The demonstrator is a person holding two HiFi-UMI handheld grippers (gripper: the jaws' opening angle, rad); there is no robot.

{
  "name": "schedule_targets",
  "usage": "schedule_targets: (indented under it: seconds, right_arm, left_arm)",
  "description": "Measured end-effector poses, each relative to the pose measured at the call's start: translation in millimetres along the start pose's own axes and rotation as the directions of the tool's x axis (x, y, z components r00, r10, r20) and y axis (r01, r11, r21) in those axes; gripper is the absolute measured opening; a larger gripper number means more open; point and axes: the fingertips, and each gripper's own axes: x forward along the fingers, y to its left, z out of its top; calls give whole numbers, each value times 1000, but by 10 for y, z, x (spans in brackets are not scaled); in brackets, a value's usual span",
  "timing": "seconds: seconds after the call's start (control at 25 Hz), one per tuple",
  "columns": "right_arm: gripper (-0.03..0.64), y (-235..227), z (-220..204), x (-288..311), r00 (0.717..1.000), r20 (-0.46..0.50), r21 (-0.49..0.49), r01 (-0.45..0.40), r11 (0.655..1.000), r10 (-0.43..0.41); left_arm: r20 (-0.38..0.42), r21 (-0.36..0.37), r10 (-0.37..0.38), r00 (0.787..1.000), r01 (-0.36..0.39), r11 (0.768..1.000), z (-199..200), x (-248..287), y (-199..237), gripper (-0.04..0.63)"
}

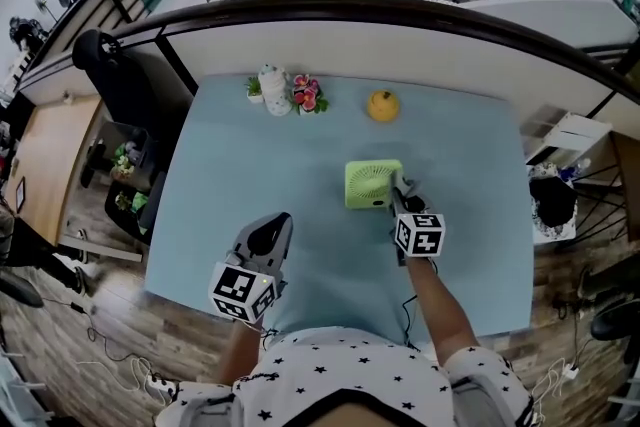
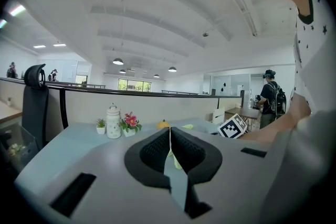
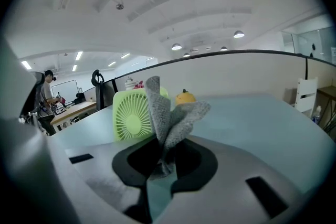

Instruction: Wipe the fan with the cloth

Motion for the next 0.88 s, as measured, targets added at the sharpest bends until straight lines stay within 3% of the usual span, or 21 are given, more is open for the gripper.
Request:
schedule_targets:
  seconds: [0.52, 0.72, 0.88]
  right_arm:
    - [52, 68, 75, -66, 999, 32, 9, -7, 1000, 7]
    - [52, 515, 163, -67, 992, 59, -71, -106, 992, 110]
    - [52, 952, 15, 61, 979, 2, -145, -203, 968, 206]
  left_arm:
    - [5, -6, 9, 1000, -9, 1000, -14, -66, 35, 31]
    - [9, -9, 9, 1000, -9, 1000, -20, -80, 23, 31]
    - [7, -14, 29, 1000, -29, 999, -40, -137, 78, 31]
